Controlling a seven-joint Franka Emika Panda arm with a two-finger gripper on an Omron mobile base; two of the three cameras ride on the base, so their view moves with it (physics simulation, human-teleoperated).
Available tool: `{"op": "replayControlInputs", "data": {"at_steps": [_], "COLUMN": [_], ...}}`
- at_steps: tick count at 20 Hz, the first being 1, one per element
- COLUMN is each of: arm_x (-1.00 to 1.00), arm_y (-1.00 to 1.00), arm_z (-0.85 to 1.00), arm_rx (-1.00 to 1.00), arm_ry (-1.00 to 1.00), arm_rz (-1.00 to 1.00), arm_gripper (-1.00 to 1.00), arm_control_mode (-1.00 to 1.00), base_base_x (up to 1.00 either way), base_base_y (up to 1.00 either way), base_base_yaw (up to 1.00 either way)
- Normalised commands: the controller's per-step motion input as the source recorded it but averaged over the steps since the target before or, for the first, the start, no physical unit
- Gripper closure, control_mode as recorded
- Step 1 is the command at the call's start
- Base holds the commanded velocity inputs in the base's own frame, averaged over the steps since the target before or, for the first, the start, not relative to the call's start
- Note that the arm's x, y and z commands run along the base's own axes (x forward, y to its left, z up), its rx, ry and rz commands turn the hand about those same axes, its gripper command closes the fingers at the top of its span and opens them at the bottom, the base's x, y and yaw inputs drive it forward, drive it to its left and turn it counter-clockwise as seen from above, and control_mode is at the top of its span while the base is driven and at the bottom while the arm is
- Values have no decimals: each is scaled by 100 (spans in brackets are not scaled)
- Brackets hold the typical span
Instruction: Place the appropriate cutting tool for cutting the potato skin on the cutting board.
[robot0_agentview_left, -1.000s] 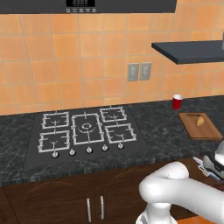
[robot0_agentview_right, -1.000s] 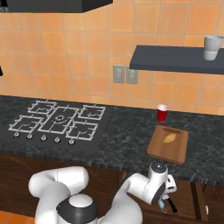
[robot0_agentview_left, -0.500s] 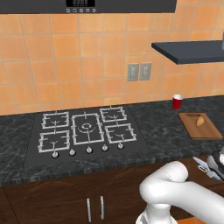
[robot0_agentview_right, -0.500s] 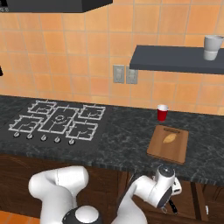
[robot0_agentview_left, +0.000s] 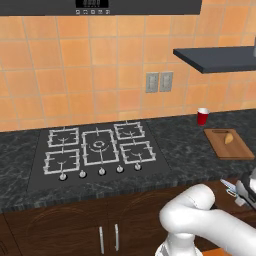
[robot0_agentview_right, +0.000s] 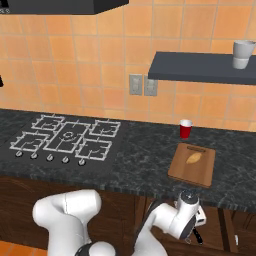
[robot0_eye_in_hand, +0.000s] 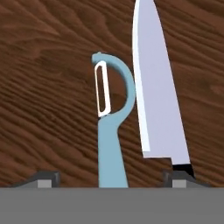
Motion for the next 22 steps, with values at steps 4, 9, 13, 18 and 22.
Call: {"op": "replayControlInputs", "data": {"at_steps": [4, 9, 13, 18, 22], "arm_x": [-1, 0, -3, -77, -89], "arm_y": [0, 0, 0, -33, -44], "arm_z": [-5, -14, -6, 72, 84], "arm_rx": [0, 2, 1, -9, -10], "arm_ry": [9, 13, 10, -19, -24], "arm_rz": [0, 0, 0, 10, 11], "arm_gripper": [100, 100, 100, 100, 100], "arm_control_mode": [-100, -100, -100, -100, -100], "base_base_x": [0, 0, 0, 0, 0], "base_base_y": [0, 0, 0, 0, 0], "base_base_yaw": [0, 0, 0, 0, 0]}}
